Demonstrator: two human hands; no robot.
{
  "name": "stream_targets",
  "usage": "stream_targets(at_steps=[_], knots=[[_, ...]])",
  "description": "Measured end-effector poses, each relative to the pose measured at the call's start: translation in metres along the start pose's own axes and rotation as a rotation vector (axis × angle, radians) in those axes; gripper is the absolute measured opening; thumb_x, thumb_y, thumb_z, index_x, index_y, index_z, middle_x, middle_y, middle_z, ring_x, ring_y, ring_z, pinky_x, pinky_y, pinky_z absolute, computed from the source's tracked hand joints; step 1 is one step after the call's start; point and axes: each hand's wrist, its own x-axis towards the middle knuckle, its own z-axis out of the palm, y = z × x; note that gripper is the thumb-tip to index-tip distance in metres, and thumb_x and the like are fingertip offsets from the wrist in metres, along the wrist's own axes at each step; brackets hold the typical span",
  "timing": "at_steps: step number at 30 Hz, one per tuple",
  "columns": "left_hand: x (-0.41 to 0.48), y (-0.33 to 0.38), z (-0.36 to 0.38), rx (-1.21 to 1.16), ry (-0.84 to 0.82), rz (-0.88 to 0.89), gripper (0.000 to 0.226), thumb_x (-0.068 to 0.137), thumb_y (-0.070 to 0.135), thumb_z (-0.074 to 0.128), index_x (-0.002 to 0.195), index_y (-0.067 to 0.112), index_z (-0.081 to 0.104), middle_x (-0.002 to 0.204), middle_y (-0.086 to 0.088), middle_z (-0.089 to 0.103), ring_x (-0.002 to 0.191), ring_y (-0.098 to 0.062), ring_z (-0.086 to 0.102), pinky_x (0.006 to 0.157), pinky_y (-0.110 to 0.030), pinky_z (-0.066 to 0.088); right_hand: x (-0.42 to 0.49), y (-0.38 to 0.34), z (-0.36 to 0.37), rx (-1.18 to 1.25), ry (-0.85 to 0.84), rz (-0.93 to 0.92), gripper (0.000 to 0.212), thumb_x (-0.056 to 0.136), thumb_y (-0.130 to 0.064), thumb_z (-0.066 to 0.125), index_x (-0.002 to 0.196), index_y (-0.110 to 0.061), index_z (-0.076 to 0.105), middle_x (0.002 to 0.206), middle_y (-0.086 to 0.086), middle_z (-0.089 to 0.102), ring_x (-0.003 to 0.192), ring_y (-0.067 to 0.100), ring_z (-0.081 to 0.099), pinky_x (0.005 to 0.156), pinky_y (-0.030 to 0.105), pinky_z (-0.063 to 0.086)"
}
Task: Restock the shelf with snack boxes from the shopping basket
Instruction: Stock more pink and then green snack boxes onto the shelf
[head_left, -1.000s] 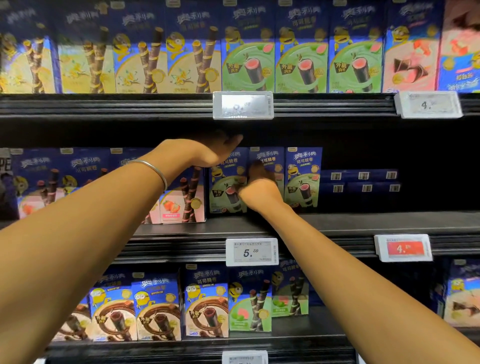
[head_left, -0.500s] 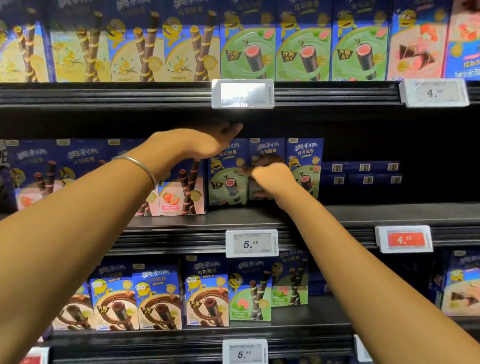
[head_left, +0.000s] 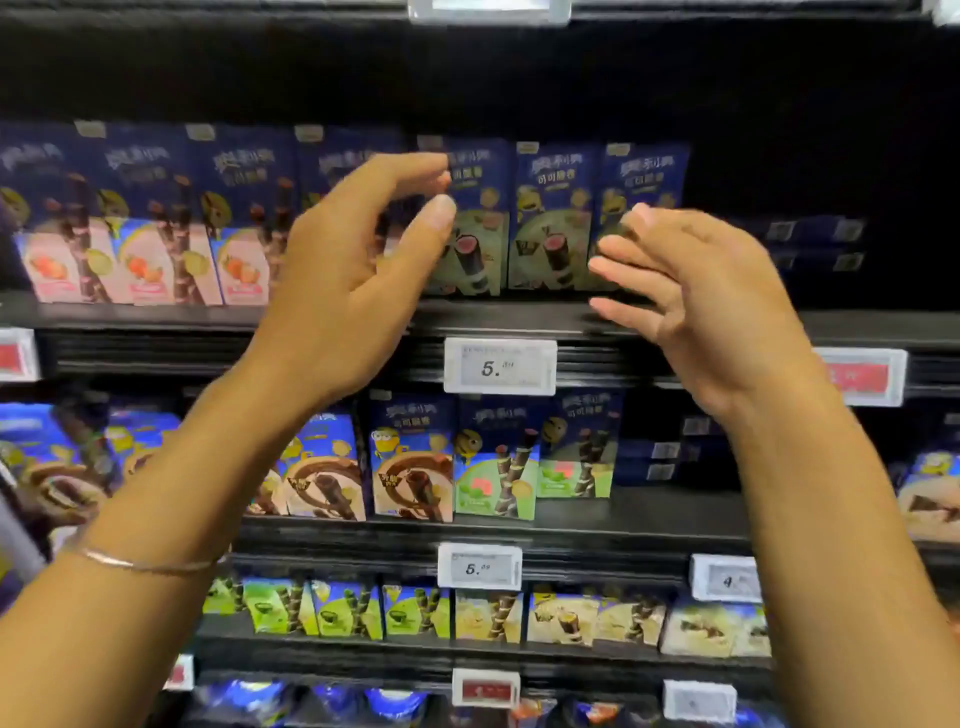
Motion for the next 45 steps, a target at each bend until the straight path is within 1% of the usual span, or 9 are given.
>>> stream_targets(at_steps=[7,13,19,26,31,34,40,42,45], knots=[[-0.149,0.037,0.037,-0.416,0.071,-0.357,0.035,0.103,0.034,0.049,0.129,0.014,0.063,0.122,-0.005,0.074,0.117,-0.019,0.069,0.095,-0.026,0.052,-0.114,0.047,-0.057,0.012,-0.053,0.185,0.04,0.086,-0.044,0.066,0.116,-0.019,0.066,0.118,0.006,0.075,0.11,0.024,0.072,0.085,0.041,0.06],[-0.301,0.058,0.083,-0.731,0.043,-1.065,0.045,0.088,0.054,0.055,0.12,0.023,0.067,0.119,-0.003,0.077,0.109,-0.02,0.073,0.081,-0.034,0.052,-0.231,0.126,-0.112,-0.139,-0.006,0.579,0.043,0.079,-0.058,0.066,0.107,-0.025,0.069,0.109,-0.001,0.078,0.101,0.017,0.075,0.079,0.033,0.052],[-0.461,0.101,0.134,-0.708,-0.094,-1.609,0.036,0.108,0.049,0.04,0.107,0.028,0.07,0.115,0.002,0.078,0.102,-0.016,0.072,0.081,-0.036,0.048,-0.363,0.218,-0.19,-0.312,0.006,1.028,0.025,0.095,-0.051,0.063,0.098,-0.027,0.069,0.107,-0.001,0.077,0.094,0.014,0.073,0.071,0.03,0.051],[-0.624,0.164,0.211,-0.484,-0.201,-1.969,0.054,0.109,0.058,0.032,0.126,0.02,0.067,0.122,-0.004,0.076,0.112,-0.024,0.072,0.091,-0.04,0.052,-0.485,0.341,-0.27,-0.459,-0.061,1.314,0.014,0.097,-0.031,0.068,0.098,-0.017,0.066,0.103,0.009,0.073,0.083,0.019,0.072,0.075,0.033,0.056],[-0.775,0.144,0.305,-0.529,-0.118,-2.119,0.073,0.102,0.073,0.025,0.122,0.018,0.068,0.111,-0.004,0.08,0.11,-0.027,0.073,0.098,-0.044,0.053,-0.585,0.511,-0.323,-0.669,-0.382,1.241,0.022,0.097,-0.015,0.068,0.109,0.003,0.07,0.112,0.017,0.07,0.092,0.019,0.06,0.081,0.034,0.043],[-0.86,0.107,0.371,-0.598,-0.126,-2.151,0.074,0.103,0.071,0.022,0.122,0.013,0.064,0.118,-0.005,0.077,0.112,-0.026,0.071,0.083,-0.036,0.051,-0.647,0.622,-0.341,-0.795,-0.599,1.172,0.034,0.098,-0.015,0.066,0.116,0.014,0.065,0.126,0.029,0.063,0.114,0.032,0.059,0.09,0.034,0.038],[-0.942,0.039,0.45,-0.715,-0.08,-2.075,0.066,0.104,0.07,0.02,0.098,0.02,0.062,0.099,-0.002,0.07,0.087,-0.019,0.064,0.064,-0.03,0.032,-0.714,0.758,-0.369,-0.873,-0.907,0.93,0.049,0.093,-0.034,0.072,0.136,-0.011,0.061,0.138,0.008,0.062,0.128,0.025,0.058,0.104,0.036,0.045],[-0.953,0.028,0.457,-0.659,-0.022,-2.053,0.067,0.105,0.07,0.018,0.09,0.02,0.06,0.091,-0.001,0.069,0.08,-0.019,0.062,0.063,-0.029,0.032,-0.72,0.781,-0.375,-0.877,-0.954,0.806,0.047,0.091,-0.046,0.07,0.132,-0.025,0.065,0.135,-0.003,0.065,0.121,0.016,0.061,0.1,0.032,0.047],[-0.956,0.023,0.458,-0.565,0.037,-1.982,0.062,0.106,0.068,0.02,0.09,0.021,0.057,0.077,0.001,0.072,0.071,-0.019,0.062,0.066,-0.028,0.039,-0.719,0.789,-0.385,-0.784,-0.879,0.625,0.004,0.093,-0.052,0.065,0.091,-0.05,0.067,0.086,-0.026,0.067,0.072,-0.012,0.053,0.066,0.015,0.041]])
